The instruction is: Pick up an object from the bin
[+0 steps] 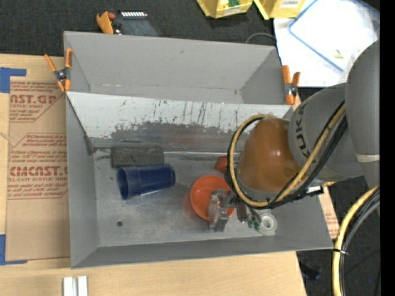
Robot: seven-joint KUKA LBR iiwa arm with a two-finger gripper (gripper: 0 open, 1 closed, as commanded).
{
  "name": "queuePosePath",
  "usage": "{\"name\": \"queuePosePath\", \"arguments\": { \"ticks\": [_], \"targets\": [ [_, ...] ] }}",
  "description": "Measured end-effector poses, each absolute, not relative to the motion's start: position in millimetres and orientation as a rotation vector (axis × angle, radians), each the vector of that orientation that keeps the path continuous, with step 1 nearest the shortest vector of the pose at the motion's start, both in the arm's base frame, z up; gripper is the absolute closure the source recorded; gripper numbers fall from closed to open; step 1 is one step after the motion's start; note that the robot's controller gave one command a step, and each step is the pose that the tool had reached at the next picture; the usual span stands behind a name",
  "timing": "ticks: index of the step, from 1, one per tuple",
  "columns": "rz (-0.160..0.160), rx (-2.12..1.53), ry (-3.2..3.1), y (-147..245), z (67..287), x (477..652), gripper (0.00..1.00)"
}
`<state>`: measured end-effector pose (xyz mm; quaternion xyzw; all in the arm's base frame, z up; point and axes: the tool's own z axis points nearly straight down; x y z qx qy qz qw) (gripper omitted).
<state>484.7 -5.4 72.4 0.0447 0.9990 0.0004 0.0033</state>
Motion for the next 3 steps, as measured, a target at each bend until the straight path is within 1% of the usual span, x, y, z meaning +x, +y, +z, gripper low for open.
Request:
{"name": "queuePosePath", "arguments": {
  "ticks": [1, 2, 3],
  "targets": [
    [0.002, 0.14, 3.133, -5, 86, 484.2, 1.0],
    [0.003, 0.14, 3.131, -5, 94, 484.7, 1.0],
    [0.004, 0.14, 3.137, -5, 112, 483.0, 1.0]
  ]
}}
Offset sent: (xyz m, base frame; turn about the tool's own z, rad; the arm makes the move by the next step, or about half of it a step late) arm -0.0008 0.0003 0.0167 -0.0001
